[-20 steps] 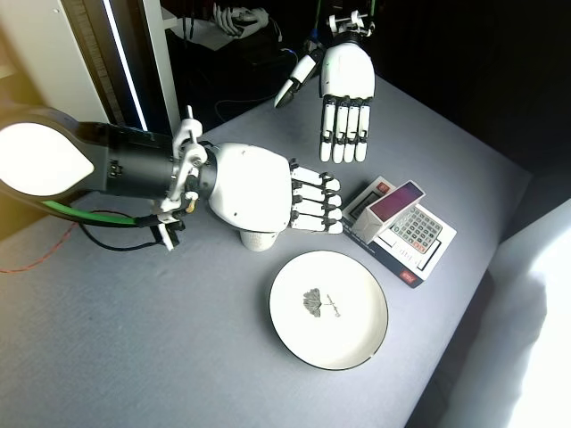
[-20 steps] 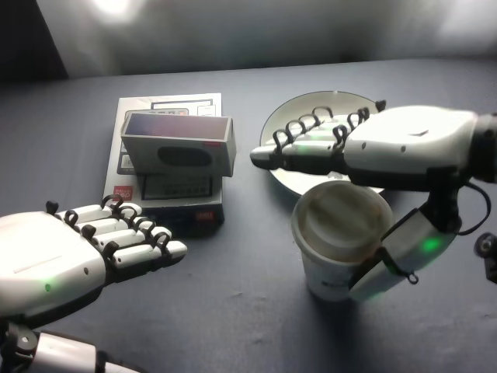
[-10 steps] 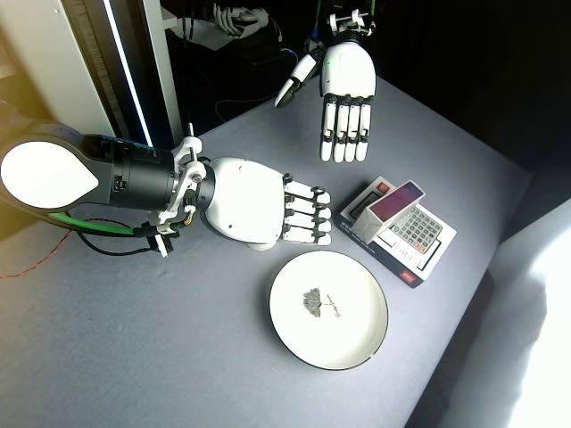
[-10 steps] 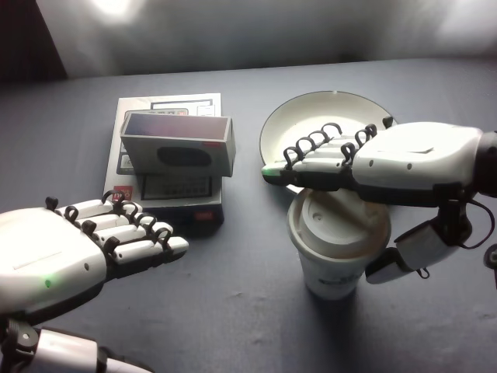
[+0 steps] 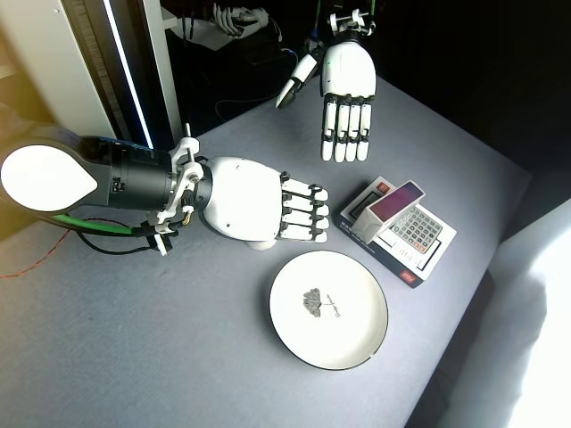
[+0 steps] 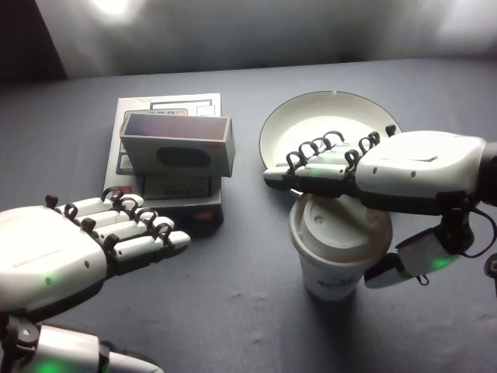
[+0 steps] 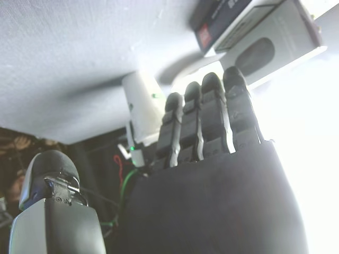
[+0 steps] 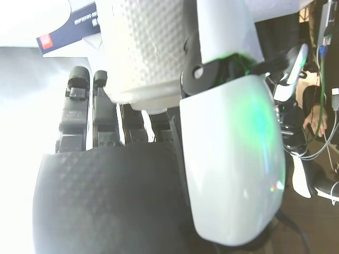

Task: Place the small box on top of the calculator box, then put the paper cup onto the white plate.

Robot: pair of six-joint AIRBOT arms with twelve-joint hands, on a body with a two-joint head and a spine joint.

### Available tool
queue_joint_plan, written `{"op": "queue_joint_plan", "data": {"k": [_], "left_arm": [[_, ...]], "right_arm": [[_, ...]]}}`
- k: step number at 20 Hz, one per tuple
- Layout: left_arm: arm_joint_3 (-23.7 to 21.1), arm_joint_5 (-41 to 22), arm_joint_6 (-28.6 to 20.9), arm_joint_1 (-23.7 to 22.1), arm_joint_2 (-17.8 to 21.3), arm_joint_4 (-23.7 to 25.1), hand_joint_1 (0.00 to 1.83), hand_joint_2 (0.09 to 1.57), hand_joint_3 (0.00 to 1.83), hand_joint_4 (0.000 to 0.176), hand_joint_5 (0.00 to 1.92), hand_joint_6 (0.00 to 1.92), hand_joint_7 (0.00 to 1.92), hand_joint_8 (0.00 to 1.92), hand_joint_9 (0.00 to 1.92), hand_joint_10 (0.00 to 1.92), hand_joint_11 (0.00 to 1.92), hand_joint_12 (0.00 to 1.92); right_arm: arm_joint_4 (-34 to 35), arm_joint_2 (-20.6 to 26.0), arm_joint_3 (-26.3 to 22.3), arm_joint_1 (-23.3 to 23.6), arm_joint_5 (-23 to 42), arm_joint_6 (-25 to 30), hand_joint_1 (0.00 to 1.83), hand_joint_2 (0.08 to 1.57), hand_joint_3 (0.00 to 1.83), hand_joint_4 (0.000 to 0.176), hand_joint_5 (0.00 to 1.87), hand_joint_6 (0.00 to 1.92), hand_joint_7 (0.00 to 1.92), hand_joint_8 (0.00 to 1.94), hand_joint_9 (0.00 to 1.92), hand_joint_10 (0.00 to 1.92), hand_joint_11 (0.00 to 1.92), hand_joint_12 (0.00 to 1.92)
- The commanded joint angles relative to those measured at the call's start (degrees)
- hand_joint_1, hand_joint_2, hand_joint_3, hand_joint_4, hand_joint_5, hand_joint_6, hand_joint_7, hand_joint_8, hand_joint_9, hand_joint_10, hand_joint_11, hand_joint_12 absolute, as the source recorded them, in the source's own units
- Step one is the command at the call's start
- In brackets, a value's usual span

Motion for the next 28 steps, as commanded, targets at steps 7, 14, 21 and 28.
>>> {"op": "queue_joint_plan", "data": {"k": [7,14,21,28], "left_arm": [[-0.26,-5.71,-0.36,-0.52,0.51,-0.05,0.12,1.03,0.00,0.000,0.09,0.00,0.09,0.00,0.07,0.00,0.01,0.00],[-0.25,-5.67,-0.33,-0.53,0.49,0.02,0.16,1.02,0.00,0.000,0.15,0.01,0.15,0.01,0.14,0.01,0.06,0.05],[-0.20,-5.58,-0.31,-0.48,0.48,0.29,0.15,1.03,0.00,0.000,0.19,0.00,0.19,0.00,0.17,0.00,0.00,0.28],[-0.17,-5.59,-0.31,-0.65,0.46,0.40,0.15,1.04,0.00,0.000,0.18,0.00,0.19,0.00,0.17,0.00,0.00,0.23]], "right_arm": [[0.76,0.24,-0.66,-0.85,5.54,0.41,1.34,1.04,0.00,0.000,0.28,0.03,0.32,0.02,0.32,0.04,0.00,1.11],[0.76,0.24,-1.23,-1.02,6.35,0.42,1.37,1.14,0.00,0.000,0.81,1.14,1.03,0.85,0.88,1.26,0.54,1.32],[1.38,0.26,-1.22,-1.02,7.72,0.27,1.38,1.10,0.00,0.000,0.96,1.01,1.11,0.75,0.88,1.15,0.63,1.23],[20.02,0.30,-0.80,1.95,9.67,-13.83,1.38,1.10,0.00,0.000,0.95,1.04,1.08,0.79,0.87,1.17,0.67,1.17]]}}
